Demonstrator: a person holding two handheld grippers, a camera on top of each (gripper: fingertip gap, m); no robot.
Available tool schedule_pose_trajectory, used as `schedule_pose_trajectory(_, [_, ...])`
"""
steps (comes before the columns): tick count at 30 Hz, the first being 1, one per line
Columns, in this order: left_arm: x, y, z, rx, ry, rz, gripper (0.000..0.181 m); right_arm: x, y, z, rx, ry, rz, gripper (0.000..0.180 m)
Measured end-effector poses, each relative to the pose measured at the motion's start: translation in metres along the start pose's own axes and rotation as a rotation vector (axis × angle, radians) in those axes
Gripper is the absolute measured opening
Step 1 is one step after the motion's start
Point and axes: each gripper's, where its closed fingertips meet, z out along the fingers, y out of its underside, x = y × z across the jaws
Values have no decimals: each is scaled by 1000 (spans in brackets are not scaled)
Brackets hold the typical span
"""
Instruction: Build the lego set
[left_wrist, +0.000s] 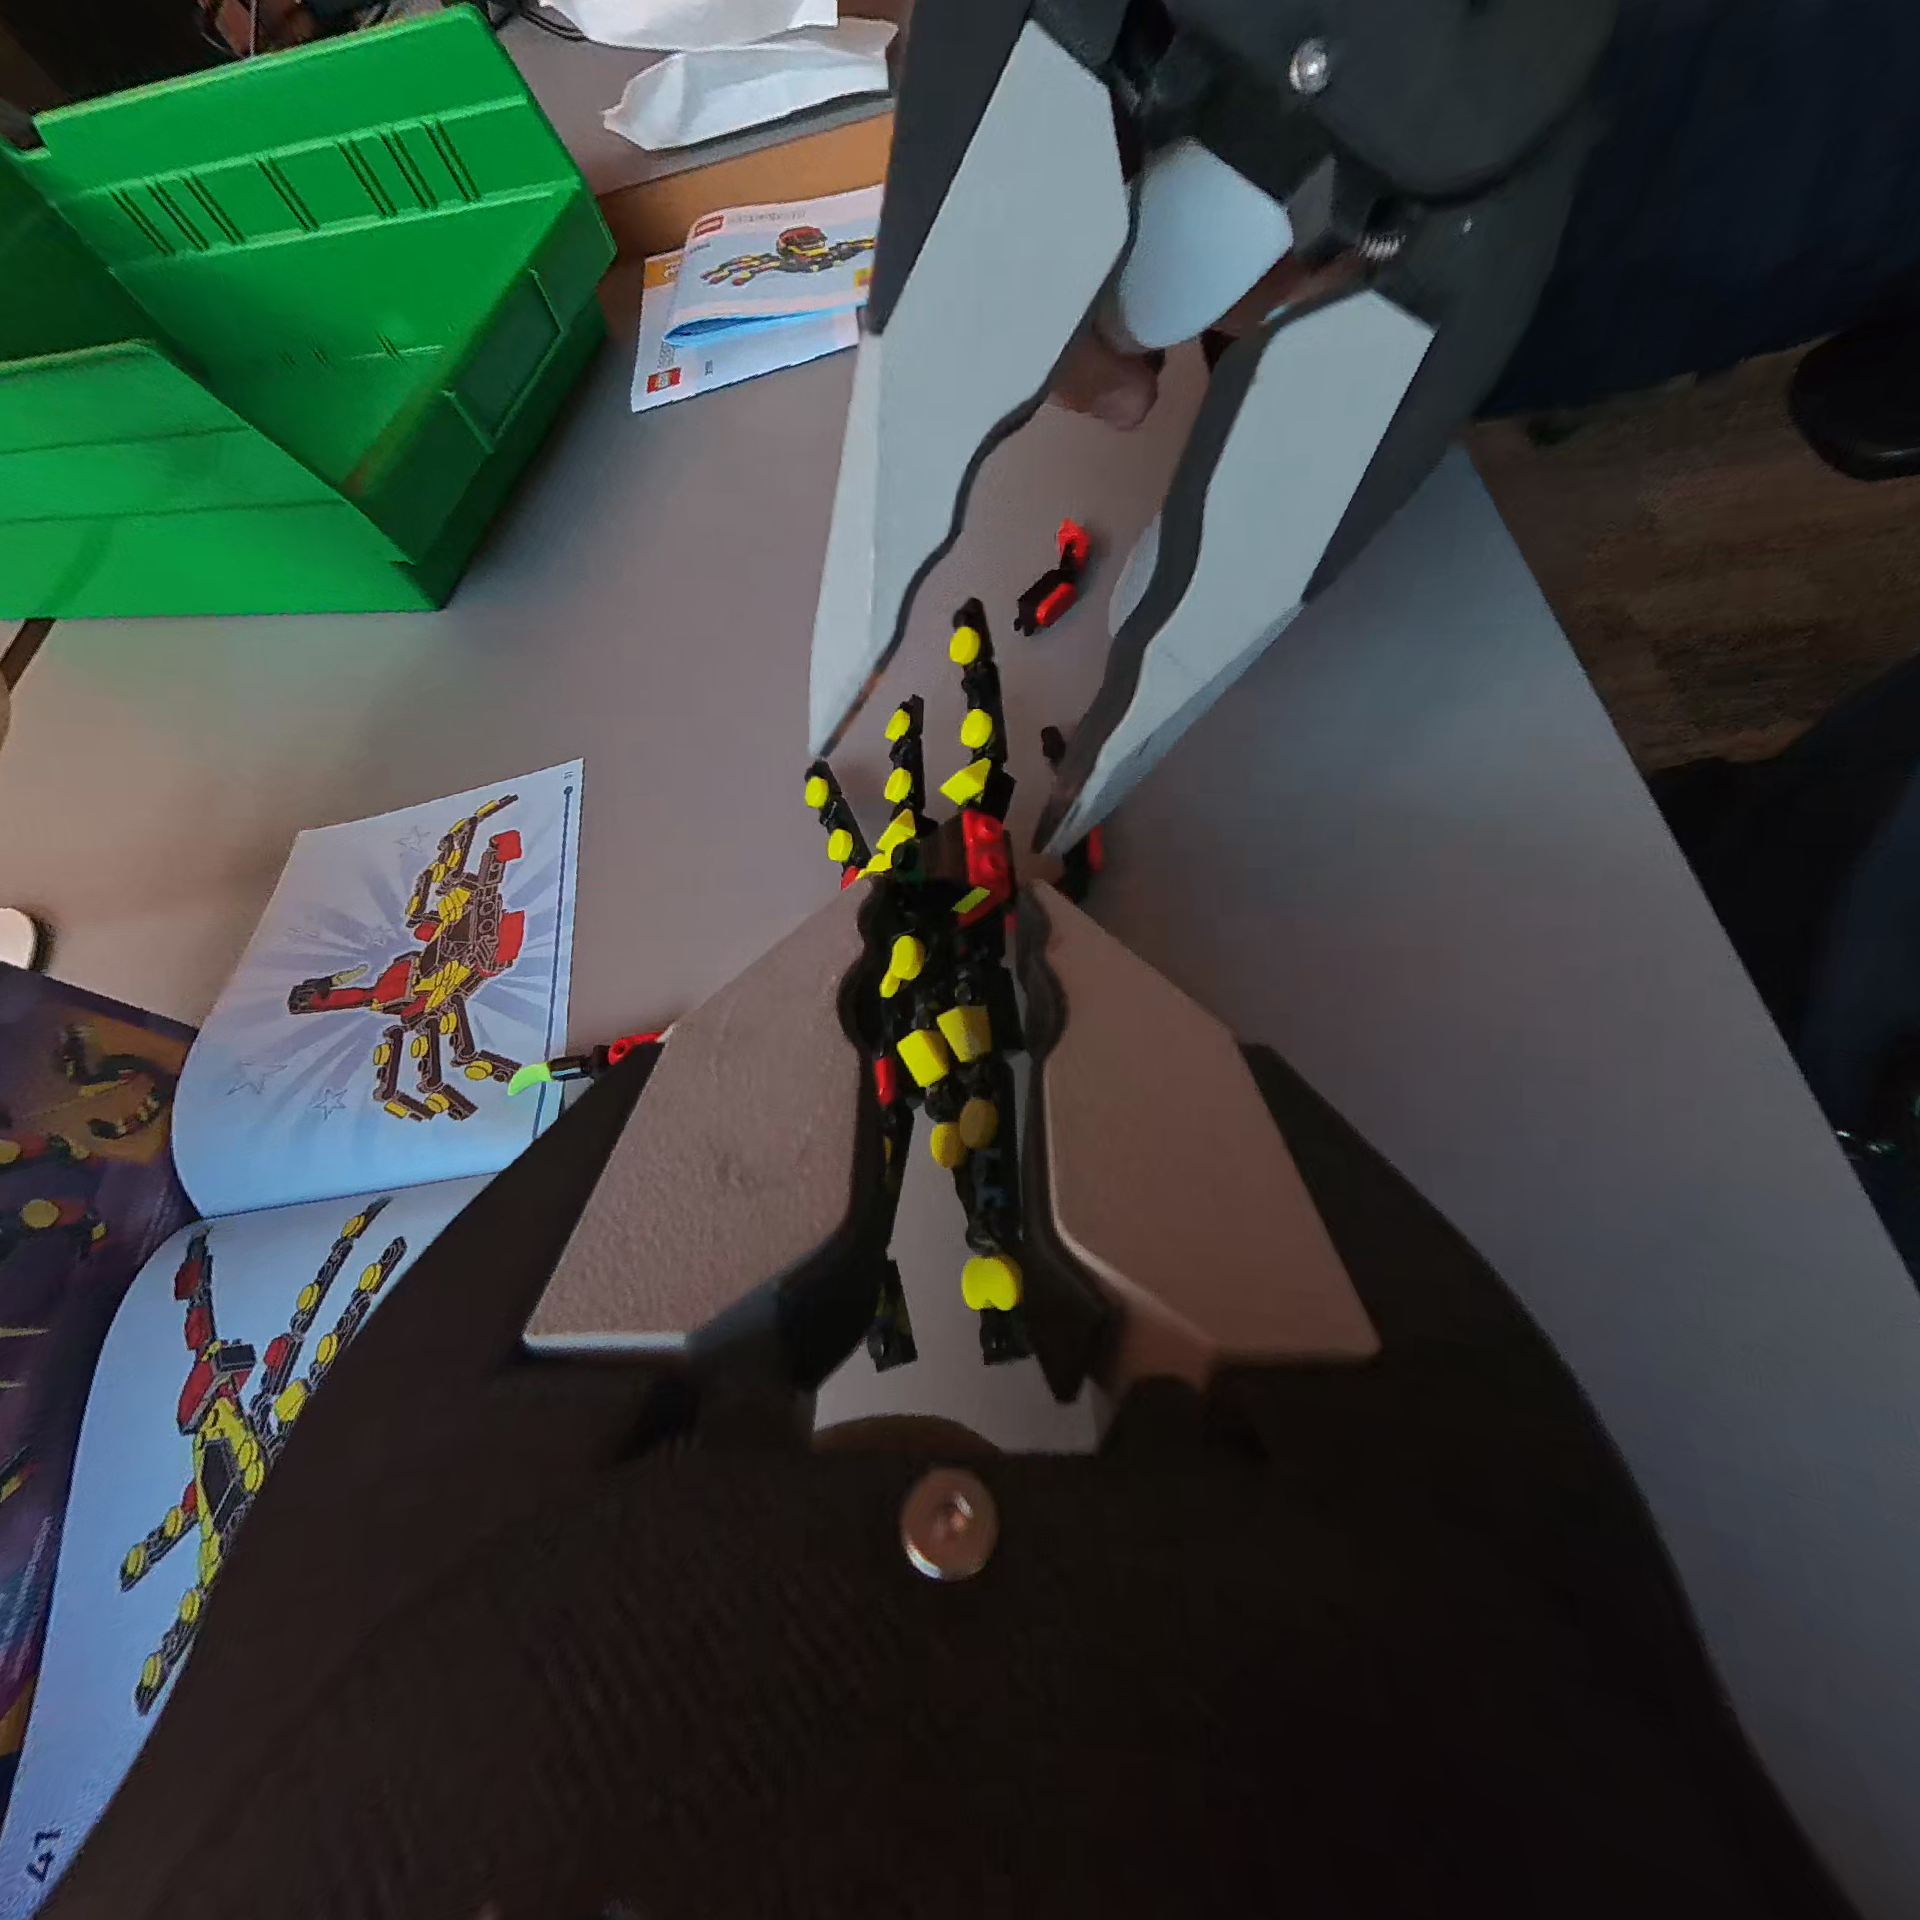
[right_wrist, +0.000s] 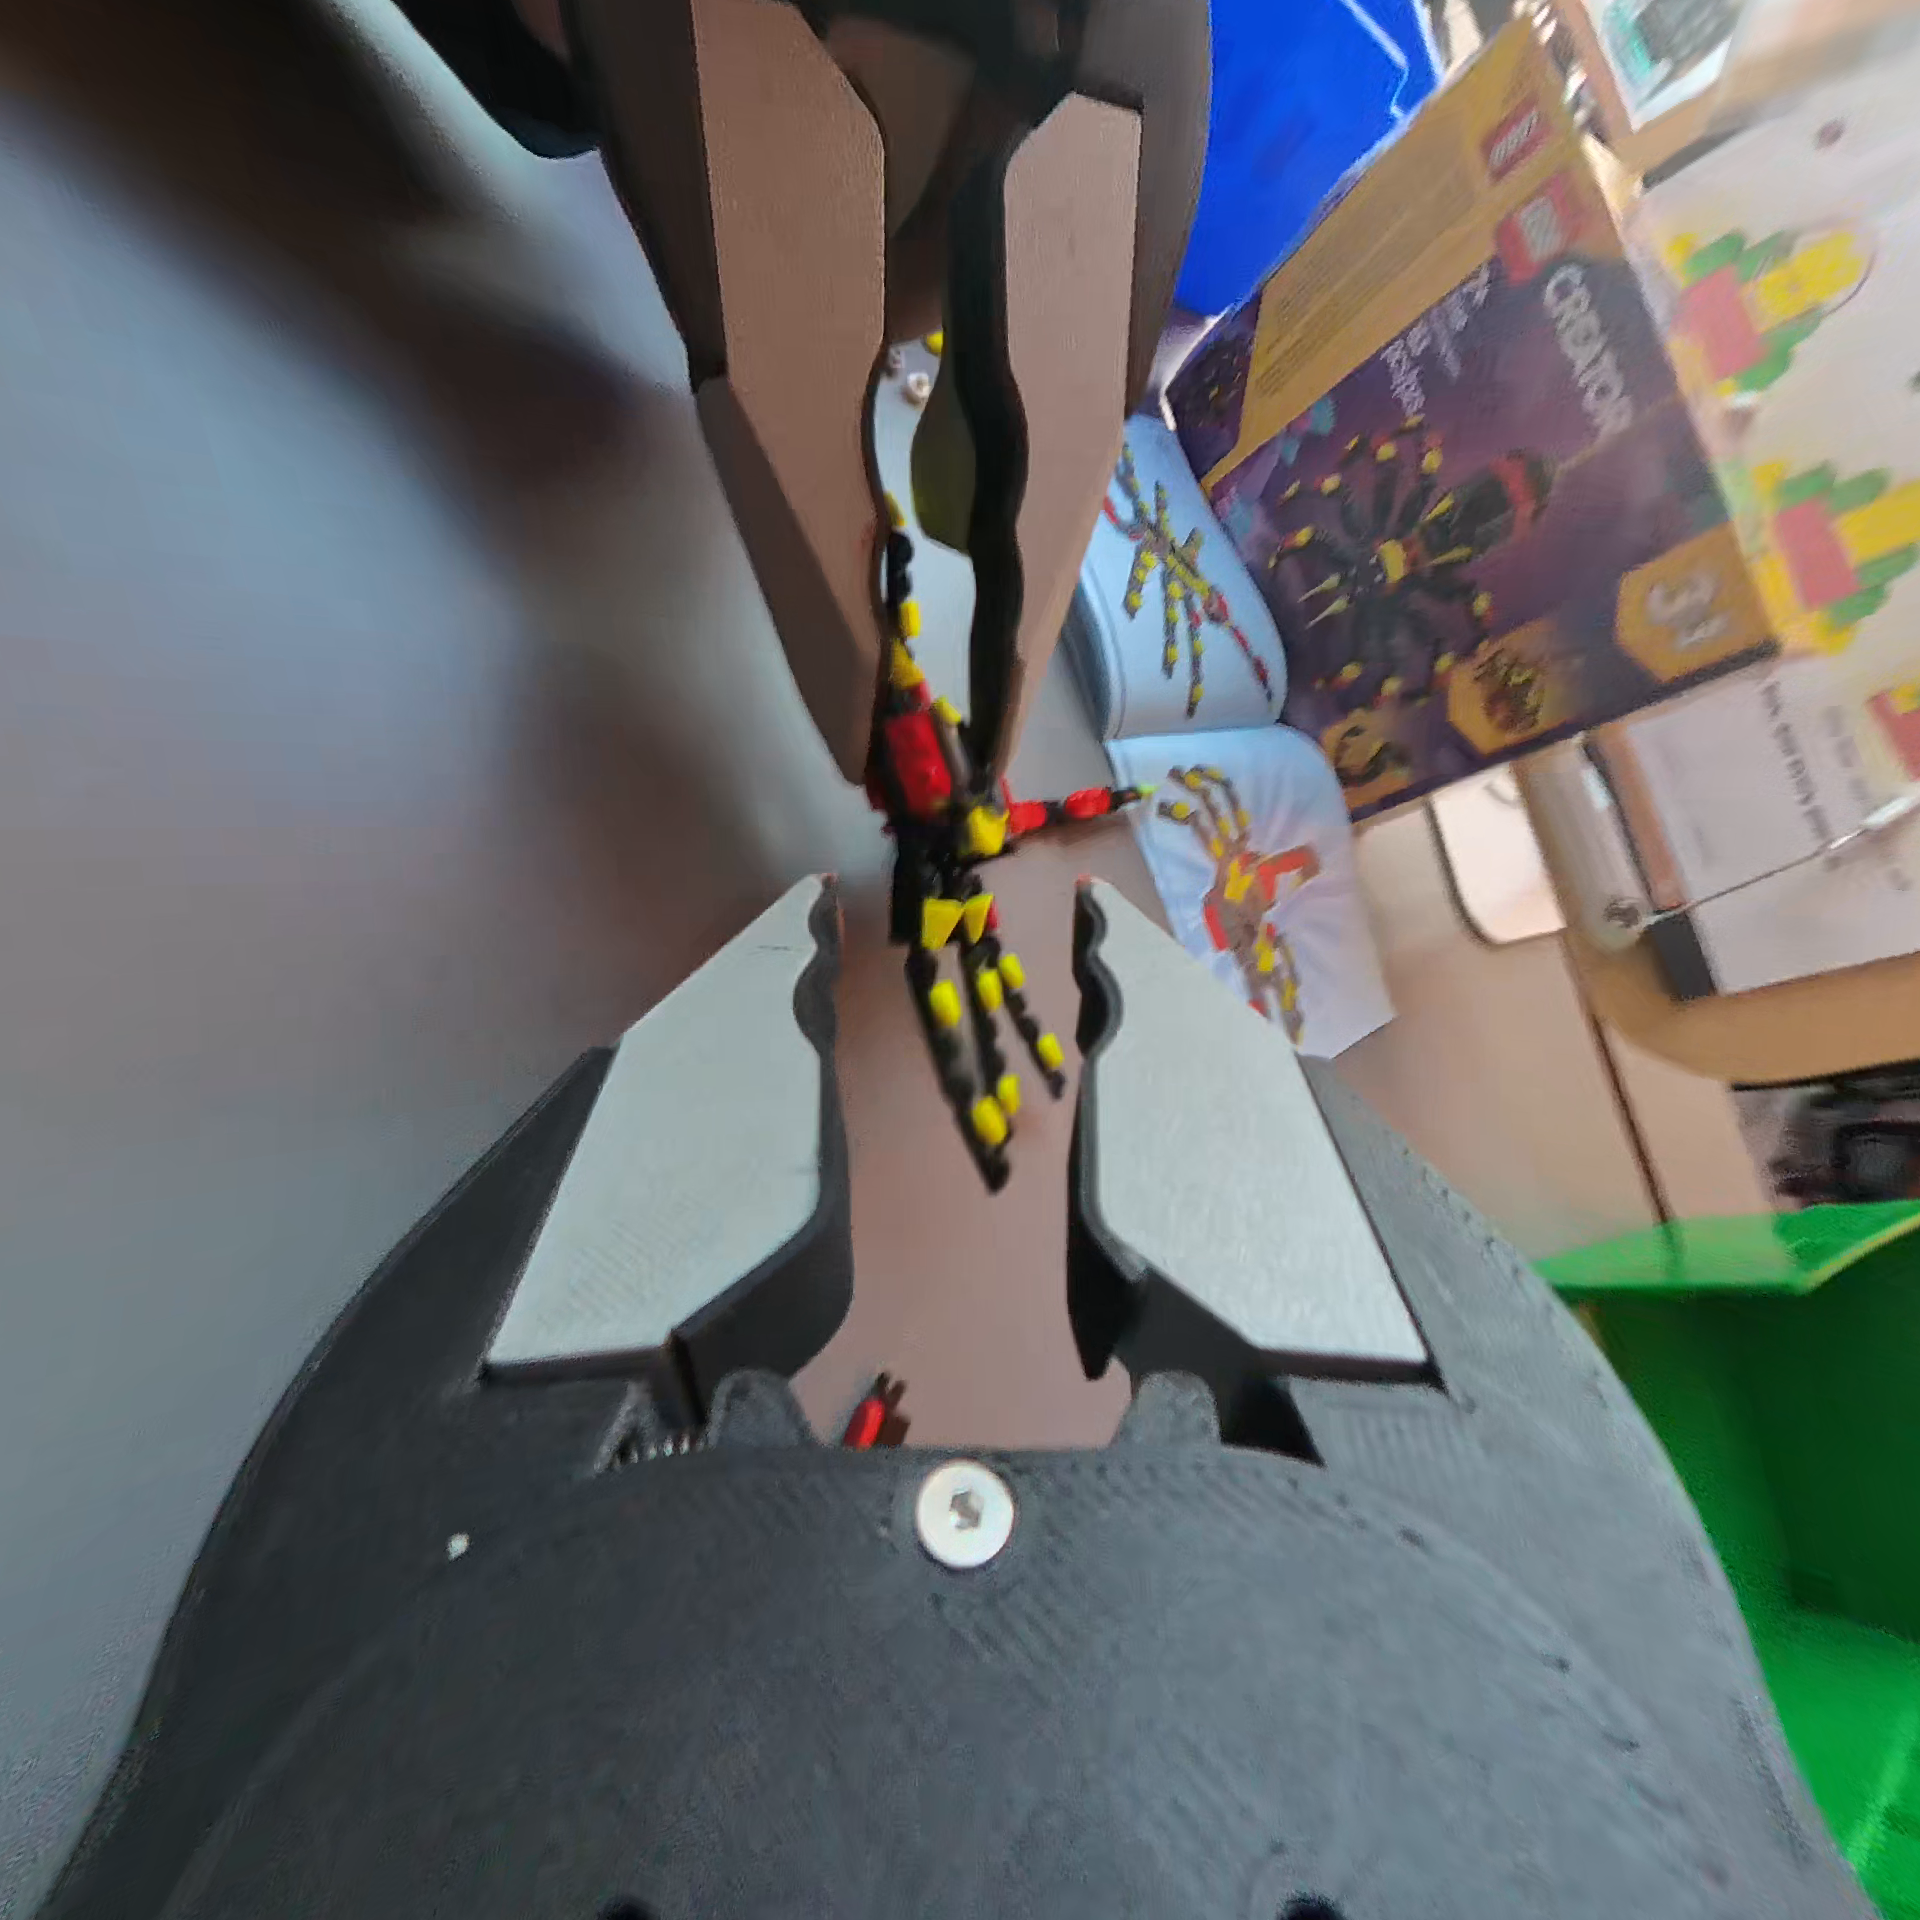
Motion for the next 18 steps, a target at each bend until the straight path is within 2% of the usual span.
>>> schedule_pose_trajectory(5, [-3,4,-3,-3,-23,-3,21,-5,-8,19,-23,11,-155,20])
schedule_pose_trajectory(9, [-5,4,-8,22,-23,-20,22,-3,-12,19,15,27,-145,19])
schedule_pose_trajectory(12, [-12,12,-6,-19,-103,42,48,0,-12,18,57,14,-77,18])
schedule_pose_trajectory(13, [-12,14,-5,-32,-121,70,49,1,-13,17,74,1,-51,18])
schedule_pose_trajectory(14, [-13,14,-4,-40,-144,104,47,2,-14,15,91,-16,-28,18])
schedule_pose_trajectory(16, [-13,8,-2,-32,-189,217,24,0,-18,14,121,-60,-3,16])
schedule_pose_trajectory(18, [-14,10,1,-75,-230,303,24,-2,-16,15,107,-85,-4,16])
